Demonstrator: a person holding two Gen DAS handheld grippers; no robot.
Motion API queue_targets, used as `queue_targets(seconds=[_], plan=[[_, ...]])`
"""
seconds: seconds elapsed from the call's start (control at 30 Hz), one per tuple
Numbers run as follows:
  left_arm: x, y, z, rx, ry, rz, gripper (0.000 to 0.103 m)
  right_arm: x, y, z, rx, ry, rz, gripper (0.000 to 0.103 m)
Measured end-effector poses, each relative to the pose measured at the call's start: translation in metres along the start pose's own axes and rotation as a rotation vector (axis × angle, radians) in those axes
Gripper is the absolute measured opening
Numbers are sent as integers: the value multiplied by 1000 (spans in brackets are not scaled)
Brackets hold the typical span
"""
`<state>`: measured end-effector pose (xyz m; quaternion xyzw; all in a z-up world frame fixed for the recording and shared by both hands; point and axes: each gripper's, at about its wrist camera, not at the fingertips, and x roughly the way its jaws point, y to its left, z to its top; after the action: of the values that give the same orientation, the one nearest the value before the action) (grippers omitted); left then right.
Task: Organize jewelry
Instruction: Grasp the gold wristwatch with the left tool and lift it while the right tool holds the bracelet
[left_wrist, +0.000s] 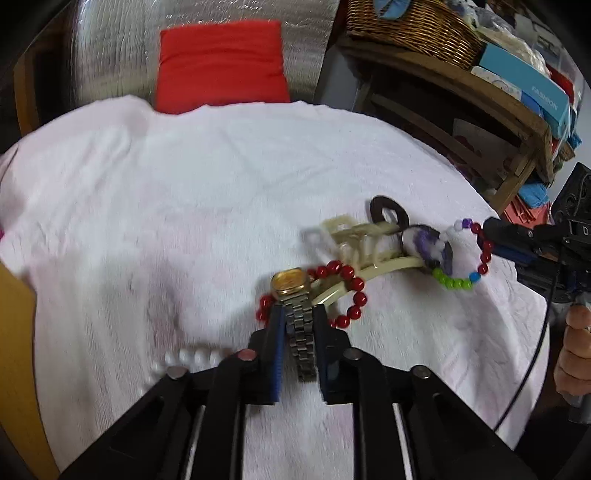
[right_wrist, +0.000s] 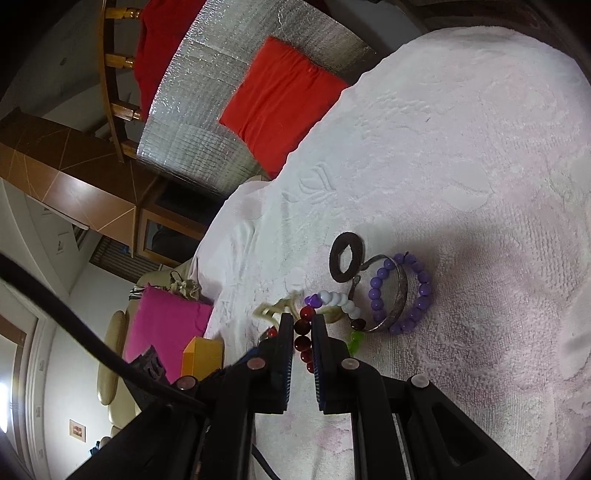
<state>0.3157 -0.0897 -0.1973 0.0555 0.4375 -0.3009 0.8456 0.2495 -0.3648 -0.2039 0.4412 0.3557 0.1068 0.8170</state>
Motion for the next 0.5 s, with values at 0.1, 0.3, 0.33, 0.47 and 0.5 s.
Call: queue_targets(seconds=[0.1, 0.3, 0.33, 0.47, 0.5], plan=[[-10, 6, -9, -15, 10, 1, 14, 1, 3, -2, -4, -5, -1, 11], [-28, 15, -36, 2, 49, 13, 14, 1, 17, -6, -32, -18, 0, 11], [-32, 17, -39, -3, 47, 15, 14, 0, 19, -6, -36, -23, 1, 11], [-59, 24, -48, -17, 1, 30, 14, -5, 27, -11, -48, -46, 20, 11], [-66, 25, -50, -21, -13, 30, 14, -7, 31, -12, -57, -50, 29, 11]])
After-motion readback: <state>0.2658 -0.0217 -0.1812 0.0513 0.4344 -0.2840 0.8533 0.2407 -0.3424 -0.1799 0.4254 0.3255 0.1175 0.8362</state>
